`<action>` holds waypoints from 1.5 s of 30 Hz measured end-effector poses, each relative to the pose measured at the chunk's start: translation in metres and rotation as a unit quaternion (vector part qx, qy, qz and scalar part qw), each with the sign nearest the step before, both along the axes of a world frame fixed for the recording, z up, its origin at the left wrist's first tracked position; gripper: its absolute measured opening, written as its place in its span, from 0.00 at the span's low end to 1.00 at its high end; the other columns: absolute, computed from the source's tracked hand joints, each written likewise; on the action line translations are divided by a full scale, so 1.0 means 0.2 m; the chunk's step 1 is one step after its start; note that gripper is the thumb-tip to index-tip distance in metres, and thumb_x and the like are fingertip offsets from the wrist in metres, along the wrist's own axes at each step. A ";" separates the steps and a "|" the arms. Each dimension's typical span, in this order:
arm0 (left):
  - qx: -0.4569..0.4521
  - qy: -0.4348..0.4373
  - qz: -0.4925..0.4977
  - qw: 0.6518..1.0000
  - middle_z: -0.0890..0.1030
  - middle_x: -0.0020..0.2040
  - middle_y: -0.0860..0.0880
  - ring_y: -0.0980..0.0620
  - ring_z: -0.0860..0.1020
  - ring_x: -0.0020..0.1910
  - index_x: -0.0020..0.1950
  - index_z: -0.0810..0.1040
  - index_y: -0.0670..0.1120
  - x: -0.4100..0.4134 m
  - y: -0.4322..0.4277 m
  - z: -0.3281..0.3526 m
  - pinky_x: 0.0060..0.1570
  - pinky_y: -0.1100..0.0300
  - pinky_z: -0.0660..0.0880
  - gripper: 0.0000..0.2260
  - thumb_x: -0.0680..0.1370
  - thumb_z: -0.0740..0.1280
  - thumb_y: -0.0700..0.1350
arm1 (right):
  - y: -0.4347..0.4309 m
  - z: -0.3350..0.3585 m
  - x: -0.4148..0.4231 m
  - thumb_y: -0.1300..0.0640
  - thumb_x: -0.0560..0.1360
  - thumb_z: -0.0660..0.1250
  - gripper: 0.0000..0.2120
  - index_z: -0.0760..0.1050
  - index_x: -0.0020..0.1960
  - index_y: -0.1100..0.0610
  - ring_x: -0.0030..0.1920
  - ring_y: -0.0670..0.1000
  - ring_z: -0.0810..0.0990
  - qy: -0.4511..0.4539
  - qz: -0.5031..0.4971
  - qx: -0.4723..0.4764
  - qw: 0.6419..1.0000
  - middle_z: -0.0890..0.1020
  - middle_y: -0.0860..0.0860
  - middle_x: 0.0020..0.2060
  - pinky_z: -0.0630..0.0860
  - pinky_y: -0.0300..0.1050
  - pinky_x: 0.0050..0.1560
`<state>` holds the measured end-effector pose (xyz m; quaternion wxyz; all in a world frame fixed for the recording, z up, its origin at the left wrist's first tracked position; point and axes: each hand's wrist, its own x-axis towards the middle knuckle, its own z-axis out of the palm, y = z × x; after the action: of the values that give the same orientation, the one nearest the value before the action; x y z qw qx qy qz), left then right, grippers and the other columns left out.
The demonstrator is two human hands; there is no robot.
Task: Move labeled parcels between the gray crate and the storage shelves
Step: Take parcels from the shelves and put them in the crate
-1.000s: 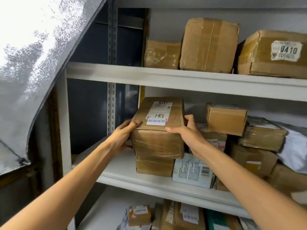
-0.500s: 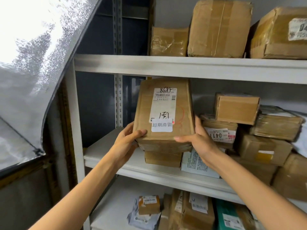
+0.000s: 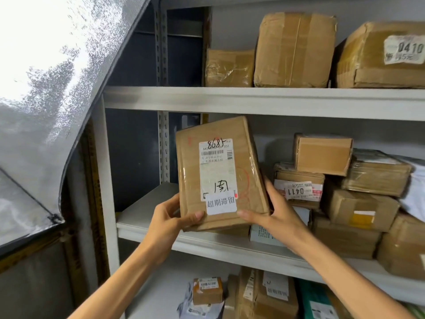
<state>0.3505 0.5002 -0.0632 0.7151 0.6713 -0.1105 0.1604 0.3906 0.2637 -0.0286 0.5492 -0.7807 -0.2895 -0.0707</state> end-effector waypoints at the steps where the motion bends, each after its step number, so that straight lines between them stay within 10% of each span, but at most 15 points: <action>1: 0.005 -0.005 0.005 1.000 0.84 0.54 0.45 0.44 0.82 0.55 0.61 0.79 0.43 -0.02 -0.01 -0.01 0.54 0.52 0.80 0.23 0.66 0.75 0.42 | -0.01 -0.01 -0.01 0.53 0.67 0.78 0.38 0.63 0.69 0.36 0.59 0.34 0.75 -0.017 -0.006 0.002 1.000 0.78 0.34 0.58 0.71 0.31 0.57; 18: 0.064 -0.067 -0.079 0.993 0.84 0.55 0.47 0.47 0.82 0.55 0.64 0.76 0.42 -0.20 -0.43 0.08 0.44 0.58 0.81 0.25 0.66 0.74 0.36 | -0.48 -0.05 -0.39 0.55 0.63 0.78 0.43 0.64 0.73 0.48 0.63 0.35 0.73 -0.099 -0.101 0.033 0.989 0.78 0.37 0.61 0.69 0.25 0.58; 27: 0.067 -0.062 -0.251 0.964 0.84 0.56 0.50 0.51 0.82 0.56 0.65 0.76 0.46 -0.20 -1.07 -0.02 0.47 0.56 0.81 0.27 0.67 0.74 0.36 | -1.06 -0.21 -0.81 0.54 0.64 0.77 0.35 0.69 0.68 0.48 0.60 0.42 0.79 -0.058 -0.277 0.054 0.957 0.81 0.40 0.57 0.77 0.48 0.62; 35: 0.095 -0.037 -0.440 0.892 0.83 0.58 0.49 0.49 0.80 0.59 0.65 0.76 0.45 -0.29 -1.96 -0.19 0.57 0.45 0.78 0.28 0.67 0.78 0.39 | -1.65 -0.42 -1.40 0.54 0.65 0.79 0.48 0.56 0.78 0.48 0.67 0.47 0.74 -0.036 -0.499 0.047 0.865 0.75 0.44 0.67 0.71 0.57 0.67; 45: 0.130 -0.012 -0.653 0.746 0.85 0.51 0.50 0.53 0.83 0.50 0.59 0.79 0.42 -0.89 -3.04 -0.54 0.44 0.63 0.78 0.25 0.63 0.79 0.36 | -2.08 -0.76 -2.34 0.53 0.64 0.78 0.50 0.54 0.78 0.48 0.66 0.49 0.75 0.003 -0.725 0.064 0.685 0.77 0.44 0.66 0.74 0.59 0.63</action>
<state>0.1719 -0.1087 -0.1710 0.5496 0.5192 -0.5505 -0.3539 -0.0765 -0.1521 -0.1815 0.3756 -0.7104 0.3738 -0.4632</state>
